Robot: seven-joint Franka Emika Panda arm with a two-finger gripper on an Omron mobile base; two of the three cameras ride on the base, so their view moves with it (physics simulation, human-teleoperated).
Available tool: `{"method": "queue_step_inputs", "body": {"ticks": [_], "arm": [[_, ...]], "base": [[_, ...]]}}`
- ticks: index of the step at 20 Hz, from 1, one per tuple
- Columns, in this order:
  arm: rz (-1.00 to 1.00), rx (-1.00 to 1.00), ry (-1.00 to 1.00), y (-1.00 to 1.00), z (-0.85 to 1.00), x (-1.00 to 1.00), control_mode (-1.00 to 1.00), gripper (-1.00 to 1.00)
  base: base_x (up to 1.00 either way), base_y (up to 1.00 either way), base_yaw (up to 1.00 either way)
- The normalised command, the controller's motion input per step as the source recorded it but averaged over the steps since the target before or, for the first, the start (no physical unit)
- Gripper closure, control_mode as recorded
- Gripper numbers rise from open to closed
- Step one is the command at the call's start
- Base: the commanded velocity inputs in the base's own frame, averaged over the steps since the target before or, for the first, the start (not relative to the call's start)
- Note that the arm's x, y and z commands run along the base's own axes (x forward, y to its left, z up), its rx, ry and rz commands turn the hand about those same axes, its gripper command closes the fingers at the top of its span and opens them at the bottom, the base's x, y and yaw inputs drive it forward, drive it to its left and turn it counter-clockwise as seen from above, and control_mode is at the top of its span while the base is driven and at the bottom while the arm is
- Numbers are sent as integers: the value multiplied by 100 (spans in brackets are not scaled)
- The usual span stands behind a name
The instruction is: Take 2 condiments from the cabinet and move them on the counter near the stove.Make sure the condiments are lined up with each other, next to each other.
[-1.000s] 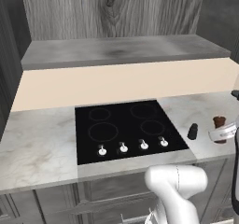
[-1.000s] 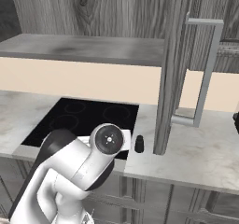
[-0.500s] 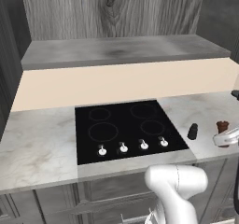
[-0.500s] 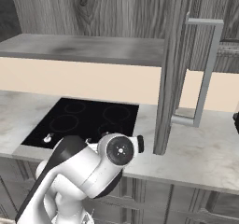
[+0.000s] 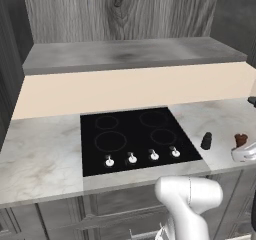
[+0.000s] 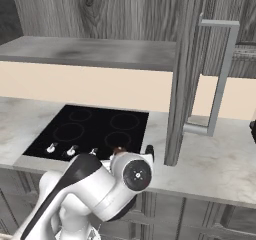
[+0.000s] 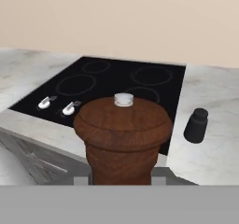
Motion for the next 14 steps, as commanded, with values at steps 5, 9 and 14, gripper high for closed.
{"method": "queue_step_inputs", "body": {"ticks": [5,9,14], "arm": [[0,0,-5,-4,-19,0,-100,100],[0,0,-5,-7,-18,0,-100,100],[0,0,-1,-8,-10,0,-100,100]], "base": [[0,0,0],[0,0,0],[0,0,0]]}}
